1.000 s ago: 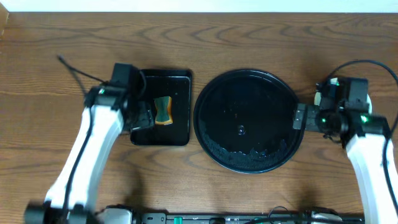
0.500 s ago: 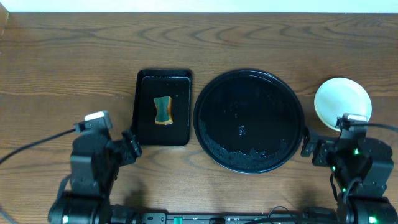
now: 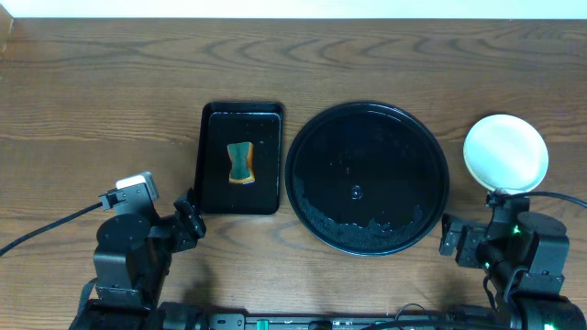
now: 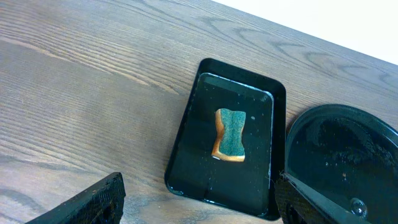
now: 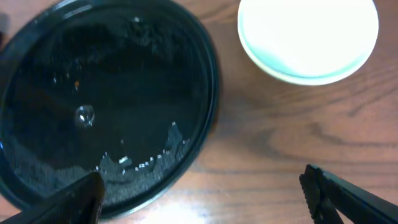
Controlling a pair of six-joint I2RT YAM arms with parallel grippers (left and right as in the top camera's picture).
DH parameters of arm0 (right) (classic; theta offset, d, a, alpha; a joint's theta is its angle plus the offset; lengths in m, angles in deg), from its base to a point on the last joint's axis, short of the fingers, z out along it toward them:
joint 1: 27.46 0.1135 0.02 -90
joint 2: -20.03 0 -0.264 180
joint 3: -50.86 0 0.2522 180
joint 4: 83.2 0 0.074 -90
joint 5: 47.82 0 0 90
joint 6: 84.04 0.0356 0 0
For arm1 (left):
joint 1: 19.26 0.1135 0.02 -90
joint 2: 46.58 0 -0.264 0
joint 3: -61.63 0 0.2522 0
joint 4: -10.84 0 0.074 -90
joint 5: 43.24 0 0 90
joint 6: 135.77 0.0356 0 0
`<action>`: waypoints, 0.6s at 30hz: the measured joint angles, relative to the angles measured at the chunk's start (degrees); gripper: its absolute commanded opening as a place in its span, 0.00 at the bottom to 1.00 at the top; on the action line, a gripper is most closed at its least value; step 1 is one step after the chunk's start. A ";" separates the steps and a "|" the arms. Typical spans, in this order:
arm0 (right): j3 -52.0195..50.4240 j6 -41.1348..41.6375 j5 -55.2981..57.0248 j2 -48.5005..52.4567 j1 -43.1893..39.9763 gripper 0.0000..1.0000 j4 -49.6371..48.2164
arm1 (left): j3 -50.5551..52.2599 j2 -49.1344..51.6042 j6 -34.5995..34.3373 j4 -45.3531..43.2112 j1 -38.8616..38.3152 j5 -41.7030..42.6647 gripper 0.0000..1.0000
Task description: Clean dirty plates on tray and stack at the side
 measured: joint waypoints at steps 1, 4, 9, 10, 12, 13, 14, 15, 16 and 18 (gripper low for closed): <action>0.00 0.02 0.00 0.00 0.00 0.99 0.55 | 0.00 0.00 0.00 0.00 0.00 0.00 0.78; -0.02 0.02 0.00 0.00 0.00 0.99 1.53 | 0.00 0.00 0.00 0.00 0.00 0.00 0.78; -0.09 0.02 0.15 -0.11 0.02 0.99 2.14 | 0.00 0.00 0.00 0.00 0.00 -0.02 0.78; -0.26 0.02 0.15 -0.44 0.07 0.99 0.85 | 0.00 0.00 0.00 0.00 0.00 -0.02 0.78; -1.03 0.02 0.13 -2.08 0.09 0.99 -3.93 | 0.00 0.00 0.00 0.00 0.00 -0.02 0.78; -1.51 0.02 0.17 -3.41 0.11 0.99 -7.26 | 0.02 0.00 0.00 0.00 0.00 -0.02 0.78; -2.08 0.04 0.13 -5.07 0.13 0.99 -10.73 | 0.02 0.00 0.00 -0.02 0.00 -0.02 0.78; -2.78 0.09 0.15 -6.97 0.28 0.99 -14.36 | 0.04 0.00 0.00 0.00 0.00 -0.02 0.78; -3.52 0.20 0.11 -8.81 0.55 0.99 -17.49 | 0.04 0.00 0.00 -0.02 0.00 -0.02 0.78; -5.86 0.28 0.04 -13.60 1.07 0.99 -24.30 | 0.04 0.00 0.00 -0.02 0.00 -0.02 0.78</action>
